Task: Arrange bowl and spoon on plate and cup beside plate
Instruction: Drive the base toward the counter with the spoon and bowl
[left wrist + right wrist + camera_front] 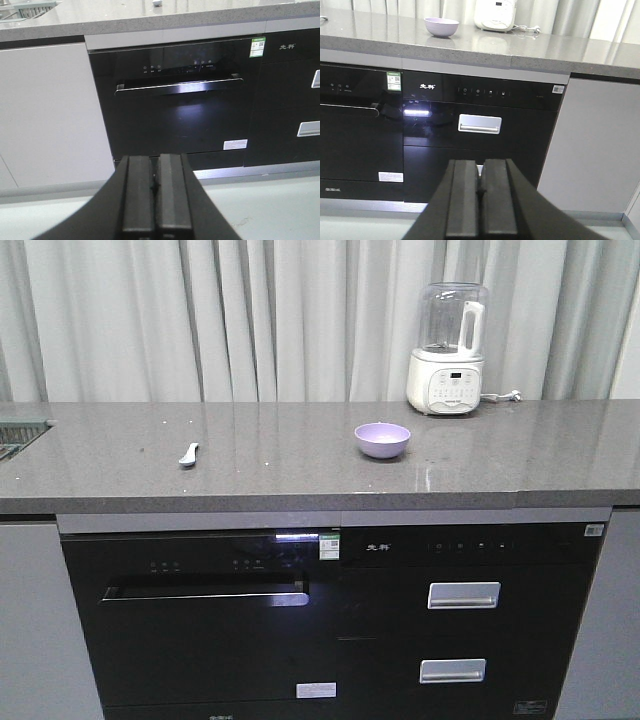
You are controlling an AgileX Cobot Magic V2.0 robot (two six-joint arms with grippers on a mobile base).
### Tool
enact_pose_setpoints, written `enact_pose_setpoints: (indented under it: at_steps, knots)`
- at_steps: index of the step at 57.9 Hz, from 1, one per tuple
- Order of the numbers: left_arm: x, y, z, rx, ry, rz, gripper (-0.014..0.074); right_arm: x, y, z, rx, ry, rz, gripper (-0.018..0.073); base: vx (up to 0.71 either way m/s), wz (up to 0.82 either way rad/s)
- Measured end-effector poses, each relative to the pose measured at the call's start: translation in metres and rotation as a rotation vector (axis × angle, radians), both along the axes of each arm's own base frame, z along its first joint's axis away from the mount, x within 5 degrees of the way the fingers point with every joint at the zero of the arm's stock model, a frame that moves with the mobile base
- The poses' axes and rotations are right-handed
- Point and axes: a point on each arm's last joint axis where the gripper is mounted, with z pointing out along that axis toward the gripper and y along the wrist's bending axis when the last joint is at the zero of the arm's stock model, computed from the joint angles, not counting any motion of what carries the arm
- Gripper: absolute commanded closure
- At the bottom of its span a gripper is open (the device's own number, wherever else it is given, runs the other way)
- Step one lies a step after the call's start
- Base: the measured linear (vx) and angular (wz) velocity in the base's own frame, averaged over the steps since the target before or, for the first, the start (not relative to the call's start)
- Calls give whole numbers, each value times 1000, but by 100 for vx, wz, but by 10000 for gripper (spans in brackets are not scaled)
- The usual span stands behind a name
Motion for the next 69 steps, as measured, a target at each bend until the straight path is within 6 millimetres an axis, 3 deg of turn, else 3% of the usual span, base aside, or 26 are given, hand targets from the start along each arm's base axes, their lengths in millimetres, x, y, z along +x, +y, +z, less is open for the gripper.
enact_pose_setpoints:
  at_steps: [69]
  knots:
    - [0,0,0,0,0,0,602,0,0,0,0,0,0,568,15,3]
